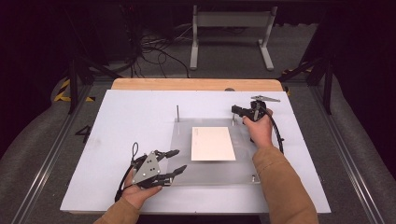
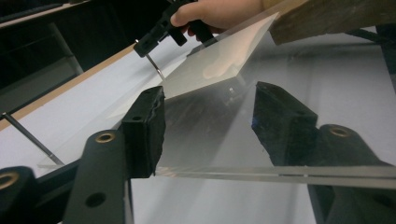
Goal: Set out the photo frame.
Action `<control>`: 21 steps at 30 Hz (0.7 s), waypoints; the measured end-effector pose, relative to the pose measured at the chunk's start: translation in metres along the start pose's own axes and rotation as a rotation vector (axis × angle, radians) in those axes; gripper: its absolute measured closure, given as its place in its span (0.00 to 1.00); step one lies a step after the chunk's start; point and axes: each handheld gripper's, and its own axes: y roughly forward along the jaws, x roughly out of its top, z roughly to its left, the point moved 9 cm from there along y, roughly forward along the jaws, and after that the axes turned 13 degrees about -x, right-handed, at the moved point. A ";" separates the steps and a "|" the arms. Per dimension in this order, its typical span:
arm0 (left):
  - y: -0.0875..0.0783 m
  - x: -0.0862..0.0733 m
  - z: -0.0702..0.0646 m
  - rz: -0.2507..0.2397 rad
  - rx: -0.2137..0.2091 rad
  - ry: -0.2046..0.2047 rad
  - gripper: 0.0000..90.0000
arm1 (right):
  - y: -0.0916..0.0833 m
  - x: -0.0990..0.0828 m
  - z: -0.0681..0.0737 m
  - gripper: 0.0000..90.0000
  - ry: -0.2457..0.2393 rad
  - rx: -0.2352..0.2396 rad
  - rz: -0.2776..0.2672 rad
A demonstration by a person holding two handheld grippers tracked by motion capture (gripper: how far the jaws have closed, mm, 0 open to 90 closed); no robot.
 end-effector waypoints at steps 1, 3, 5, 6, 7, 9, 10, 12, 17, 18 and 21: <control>0.000 0.001 0.000 0.007 0.000 0.011 0.53 | 0.000 0.000 0.000 0.95 0.002 0.003 -0.004; -0.001 0.001 -0.001 0.015 0.001 0.024 0.56 | 0.000 0.000 0.000 0.95 0.001 0.004 -0.008; -0.001 0.002 0.000 0.011 0.001 0.023 0.56 | 0.000 0.000 0.000 0.95 -0.005 0.000 -0.006; -0.001 0.002 0.000 0.014 0.001 0.026 0.57 | 0.000 0.000 0.000 0.95 -0.005 -0.001 -0.006; -0.001 0.003 0.001 0.014 0.002 0.028 0.57 | 0.000 0.000 0.000 0.95 -0.006 -0.001 -0.006; -0.002 0.003 0.000 0.020 0.000 0.024 0.57 | 0.000 0.000 0.000 0.95 -0.011 -0.004 -0.006; -0.002 0.003 0.001 0.023 0.000 0.025 0.57 | 0.000 0.000 0.000 0.95 -0.013 -0.005 -0.005; -0.002 0.003 0.001 0.023 0.001 0.025 0.57 | -0.001 0.000 0.001 0.95 -0.017 -0.010 -0.004; -0.003 0.003 0.002 0.034 -0.001 0.026 0.57 | -0.004 0.000 0.002 0.92 -0.023 -0.019 0.008; -0.003 0.004 0.002 0.031 -0.001 0.028 0.57 | -0.005 -0.001 0.002 0.90 -0.031 -0.020 0.015; -0.003 0.005 0.003 0.031 -0.001 0.026 0.57 | -0.010 -0.004 0.005 0.81 -0.095 -0.032 0.027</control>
